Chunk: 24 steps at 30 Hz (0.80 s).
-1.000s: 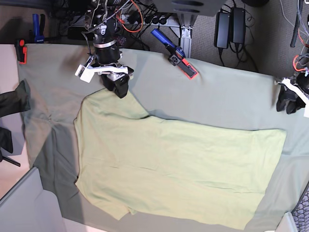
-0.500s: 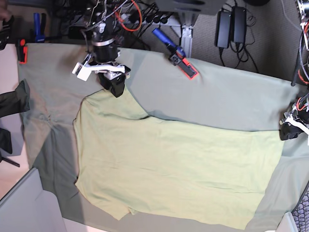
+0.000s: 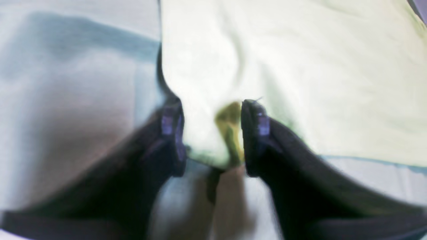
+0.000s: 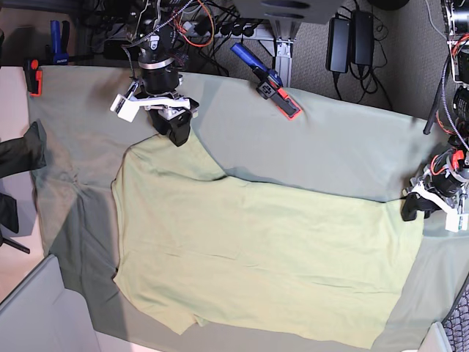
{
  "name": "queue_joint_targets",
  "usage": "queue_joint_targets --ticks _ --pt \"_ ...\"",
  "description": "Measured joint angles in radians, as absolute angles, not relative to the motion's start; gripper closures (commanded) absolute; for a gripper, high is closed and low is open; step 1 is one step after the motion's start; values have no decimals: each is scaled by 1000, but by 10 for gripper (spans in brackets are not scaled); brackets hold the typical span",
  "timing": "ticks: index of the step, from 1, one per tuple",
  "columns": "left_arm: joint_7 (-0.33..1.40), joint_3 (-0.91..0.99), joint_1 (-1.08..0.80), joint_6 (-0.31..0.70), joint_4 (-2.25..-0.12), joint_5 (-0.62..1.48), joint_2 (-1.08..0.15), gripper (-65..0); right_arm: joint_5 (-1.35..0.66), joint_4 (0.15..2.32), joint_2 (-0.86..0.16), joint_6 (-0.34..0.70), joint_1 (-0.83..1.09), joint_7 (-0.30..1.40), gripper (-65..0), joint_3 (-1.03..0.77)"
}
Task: Fold the T-shirt properly
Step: 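Move both grippers to the shirt and grasp its shoulder and hem corners, then pull the grasped shirt edges apart with both grippers to flatten it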
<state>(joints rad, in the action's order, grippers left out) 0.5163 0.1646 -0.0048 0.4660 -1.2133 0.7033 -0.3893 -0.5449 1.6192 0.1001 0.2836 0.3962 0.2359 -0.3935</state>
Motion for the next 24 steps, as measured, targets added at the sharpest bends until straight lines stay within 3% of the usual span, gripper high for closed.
queue_joint_targets --ticks 4,11,24 --pt "516 165 -6 506 -1213 663 -387 -7 -542 1619 101 274 382 238 -308 -398" --pt "518 165 -8 606 -1212 648 -388 0 -554 1619 122 197 327 271 -308 -498" --pt "512 160 -12 618 -1209 688 -385 0 -572 1619 150 186 289 294 -290 -438"
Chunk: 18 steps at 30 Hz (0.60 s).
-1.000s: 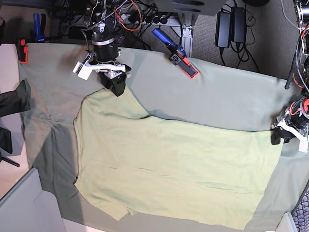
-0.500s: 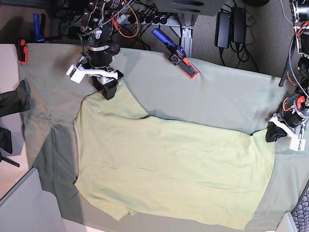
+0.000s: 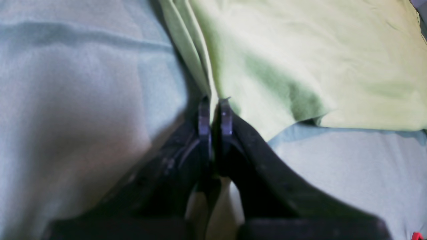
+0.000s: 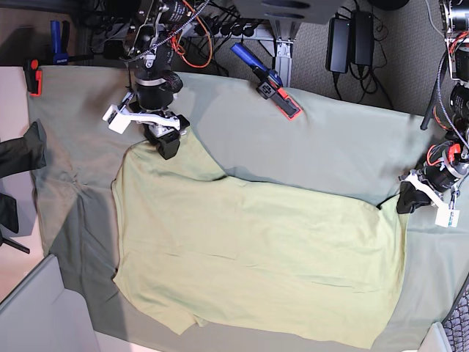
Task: Fold the T-shirt properly
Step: 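Pull the grasped shirt edges apart with both grippers to flatten it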
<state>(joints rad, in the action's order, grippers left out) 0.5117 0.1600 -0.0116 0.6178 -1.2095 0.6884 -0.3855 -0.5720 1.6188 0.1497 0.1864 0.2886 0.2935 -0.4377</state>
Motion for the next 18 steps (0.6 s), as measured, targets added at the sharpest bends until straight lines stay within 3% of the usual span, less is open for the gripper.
queue_joint_targets --ticks 2,5,6,15,18 --pt "512 160 -12 618 -1209 689 -386 0 -572 1618 150 186 289 293 -216 -436" --pt "512 160 -12 618 -1209 690 -387 0 -507 1615 150 186 289 256 -22 -436" --pt "512 159 -11 618 -1209 690 -388 0 -493 1615 150 186 290 249 0 -436" --pt "564 164 -14 623 -1208 783 -391 0 -387 1615 138 221 274 241 0 -435" --pt "629 199 -19 674 -1218 783 -403 0 -388 1616 101 229 286 263 0 -432"
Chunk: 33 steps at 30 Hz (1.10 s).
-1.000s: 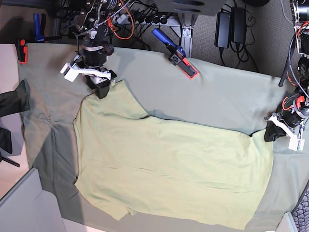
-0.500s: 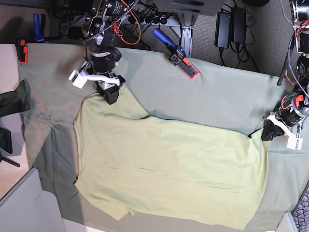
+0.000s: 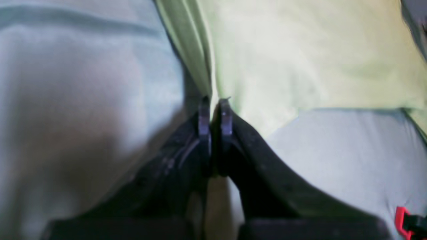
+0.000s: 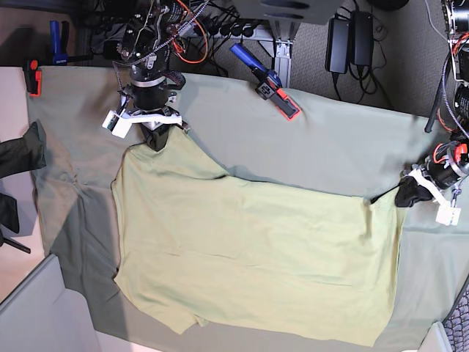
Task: Fold the T-shirt properly
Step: 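Pull the grasped shirt edges apart with both grippers to flatten it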
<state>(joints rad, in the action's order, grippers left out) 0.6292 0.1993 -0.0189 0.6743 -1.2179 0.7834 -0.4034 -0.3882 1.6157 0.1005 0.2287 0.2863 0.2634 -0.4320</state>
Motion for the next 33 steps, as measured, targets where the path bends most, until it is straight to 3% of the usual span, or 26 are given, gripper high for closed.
queue_joint_targets --ticks 8,19,26,33 --pt "699 276 -171 679 -1381 928 -476 0 -472 1755 -4 250 456 314 0 -432" --pt "719 379 -323 682 -1526 972 -483 0 -509 1899 -16 255 633 346 0 -506" --pt "718 386 -340 682 -1562 1016 -501 0 -545 1903 -34 258 619 361 0 -543" --pt "705 384 -269 682 -1563 1003 -501 0 -544 1904 -61 263 478 382 0 -544"
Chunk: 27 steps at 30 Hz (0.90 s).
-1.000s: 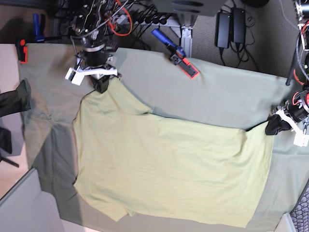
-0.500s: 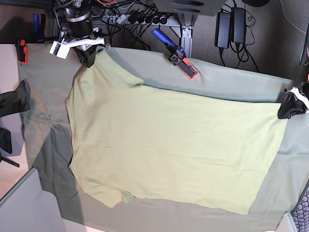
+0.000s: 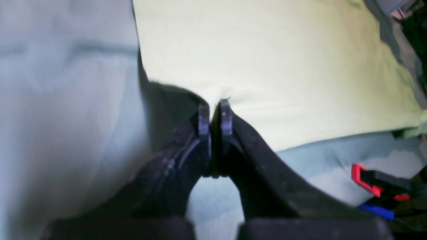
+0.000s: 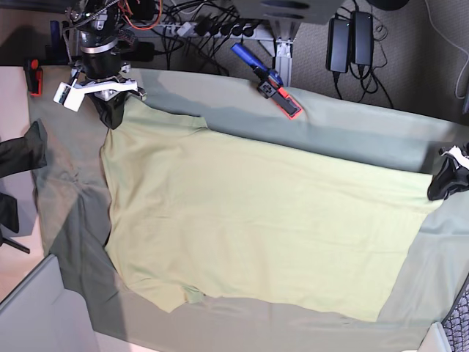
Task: Fold the T-shirt properly
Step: 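Pull the grasped shirt edges apart with both grippers to flatten it, then regrasp the shirt edge with both grippers and stretch it taut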
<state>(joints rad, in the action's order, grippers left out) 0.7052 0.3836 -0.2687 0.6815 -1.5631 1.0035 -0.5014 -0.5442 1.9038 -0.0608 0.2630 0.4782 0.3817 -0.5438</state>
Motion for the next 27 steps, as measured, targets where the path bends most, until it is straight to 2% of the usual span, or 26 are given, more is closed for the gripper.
queue_joint_targets --ticks 8,13,19,25,26,27 --pt "678 326 -178 682 -1512 904 -466 0 -451 1876 -64 267 273 385 0 -478" --pt "641 242 -100 685 -1401 825 -455 0 -411 1767 -64 269 187 386 0 -438" --pt "620 241 28 686 -1253 827 -460 0 -368 1645 -73 270 56 361 0 -437" --pt "619 241 70 686 -1179 824 -457 0 -365 1528 -92 274 -38 360 0 -422" --pt "620 241 70 686 -1176 823 -457 -11 -365 1511 -92 274 -46 359 0 -415" --pt "614 241 69 686 -1174 823 -457 -69 -365 1496 -92 274 -54 360 0 -409"
